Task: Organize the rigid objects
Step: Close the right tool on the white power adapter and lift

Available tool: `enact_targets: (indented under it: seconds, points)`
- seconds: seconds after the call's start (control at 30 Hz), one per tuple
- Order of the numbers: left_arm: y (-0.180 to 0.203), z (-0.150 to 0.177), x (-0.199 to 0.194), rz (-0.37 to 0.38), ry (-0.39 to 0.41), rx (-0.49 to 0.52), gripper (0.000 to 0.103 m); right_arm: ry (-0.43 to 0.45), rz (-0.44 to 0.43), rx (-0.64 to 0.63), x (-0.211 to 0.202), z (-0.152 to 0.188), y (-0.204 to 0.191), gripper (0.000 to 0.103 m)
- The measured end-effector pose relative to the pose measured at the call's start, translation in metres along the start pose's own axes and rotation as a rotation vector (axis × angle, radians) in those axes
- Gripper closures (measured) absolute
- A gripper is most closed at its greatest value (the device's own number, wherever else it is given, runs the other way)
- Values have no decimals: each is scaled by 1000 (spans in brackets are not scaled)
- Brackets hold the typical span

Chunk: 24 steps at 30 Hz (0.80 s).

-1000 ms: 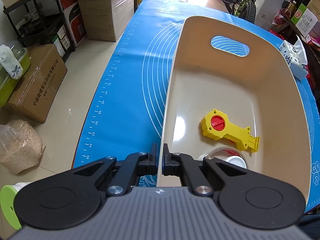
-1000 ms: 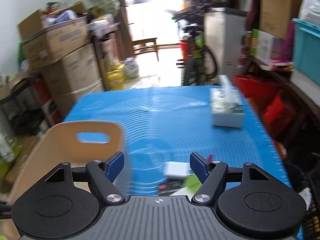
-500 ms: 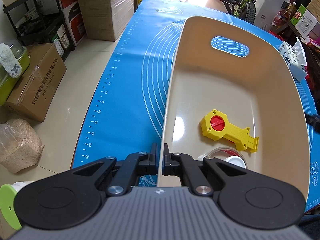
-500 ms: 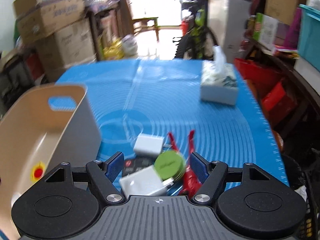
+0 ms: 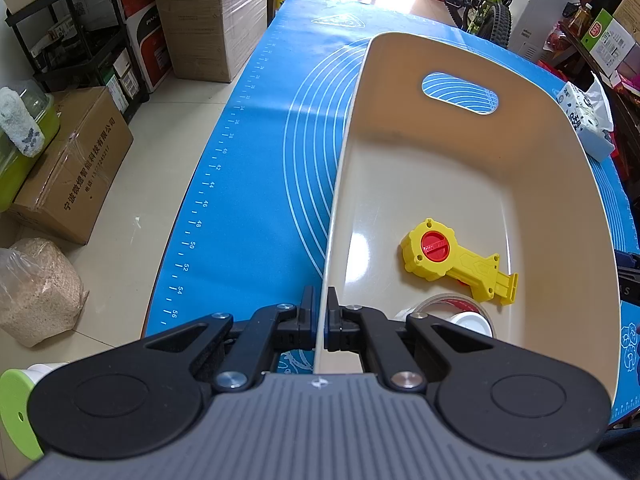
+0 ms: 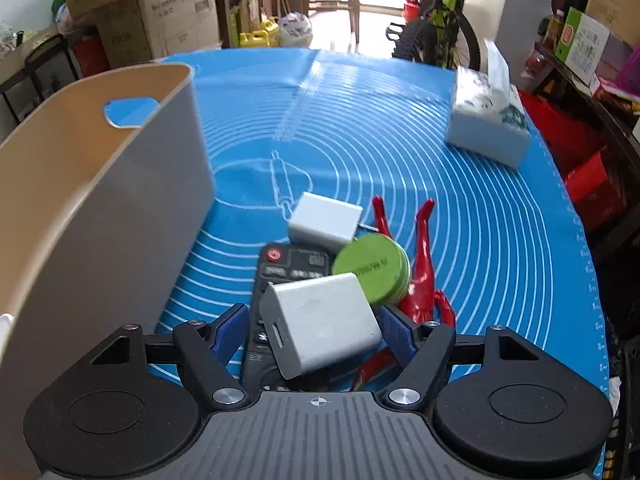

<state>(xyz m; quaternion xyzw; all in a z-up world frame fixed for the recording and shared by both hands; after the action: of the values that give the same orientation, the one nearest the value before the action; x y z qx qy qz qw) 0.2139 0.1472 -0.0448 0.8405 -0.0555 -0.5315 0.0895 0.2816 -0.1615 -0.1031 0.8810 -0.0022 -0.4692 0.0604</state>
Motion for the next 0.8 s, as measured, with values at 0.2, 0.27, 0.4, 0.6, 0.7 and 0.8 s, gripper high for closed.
enact_targets:
  seconds: [0.2, 0.27, 0.4, 0.6, 0.7, 0.8]
  points:
    - [-1, 0, 0, -1, 0, 1, 98, 7, 22, 2, 3, -1, 3, 30]
    - [-1, 0, 0, -1, 0, 0, 98, 13, 19, 4, 3, -1, 3, 34]
    - [-1, 0, 0, 1, 1, 1, 98, 18, 13, 1, 2, 0, 4, 34]
    - [-1, 0, -1, 1, 0, -1, 98, 37, 7, 9, -3, -1, 3, 42]
    - [-1, -1, -1, 1, 0, -1, 98, 43, 18, -6, -5, 0, 2, 42]
    - [-1, 0, -1, 1, 0, 0, 98, 43, 15, 4, -6, 0, 3, 42]
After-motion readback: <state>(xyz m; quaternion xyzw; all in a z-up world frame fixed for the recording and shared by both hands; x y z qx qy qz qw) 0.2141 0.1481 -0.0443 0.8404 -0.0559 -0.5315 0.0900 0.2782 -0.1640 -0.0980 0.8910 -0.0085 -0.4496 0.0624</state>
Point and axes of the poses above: each gripper's, at about its wrist camera, not at the fingertips, and x roughly the way its jaws point, y to its right, z to its underside, the point moved 3 cm from there along x, roughly the way its jaws point, and after that the axes turned 9 degrees about z, right-handed, at the moved point
